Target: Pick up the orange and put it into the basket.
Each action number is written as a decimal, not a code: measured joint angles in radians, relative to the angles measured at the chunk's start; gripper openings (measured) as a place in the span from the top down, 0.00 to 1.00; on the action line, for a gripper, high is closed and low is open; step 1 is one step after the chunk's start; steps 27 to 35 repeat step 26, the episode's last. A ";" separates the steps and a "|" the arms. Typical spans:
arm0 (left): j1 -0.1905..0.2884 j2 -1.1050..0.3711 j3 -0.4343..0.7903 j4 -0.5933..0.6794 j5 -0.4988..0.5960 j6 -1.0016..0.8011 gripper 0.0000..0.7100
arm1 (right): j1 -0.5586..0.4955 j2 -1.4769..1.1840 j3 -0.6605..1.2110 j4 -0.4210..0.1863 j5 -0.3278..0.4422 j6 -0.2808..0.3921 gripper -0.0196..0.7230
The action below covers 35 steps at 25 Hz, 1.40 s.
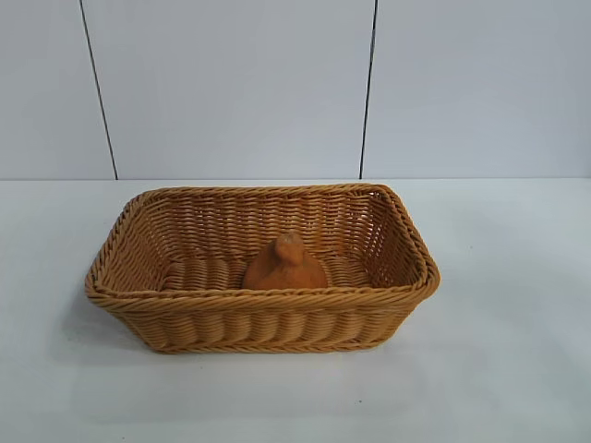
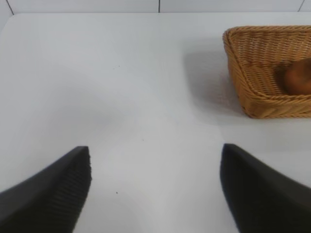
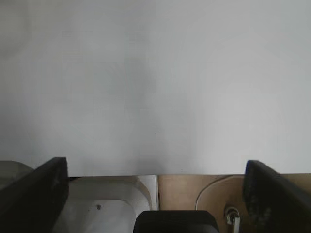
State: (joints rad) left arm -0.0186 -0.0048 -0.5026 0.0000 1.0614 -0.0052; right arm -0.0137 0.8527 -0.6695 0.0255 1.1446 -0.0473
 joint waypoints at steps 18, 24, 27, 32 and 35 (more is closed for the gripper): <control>0.000 0.000 0.000 0.000 0.000 0.000 0.26 | 0.000 -0.853 0.174 0.004 -0.122 0.000 0.06; 0.000 0.000 0.000 0.000 0.000 0.000 0.26 | 0.000 -0.859 0.178 0.004 -0.119 0.000 0.06; 0.000 0.000 0.000 0.000 0.000 0.000 0.26 | 0.000 -0.859 0.178 0.004 -0.119 0.000 0.06; 0.000 0.000 0.000 0.000 0.000 0.000 0.26 | 0.000 -0.859 0.178 0.004 -0.119 0.000 0.06; 0.000 0.000 0.000 0.000 0.000 0.000 0.26 | 0.000 -0.859 0.178 0.004 -0.119 0.000 0.06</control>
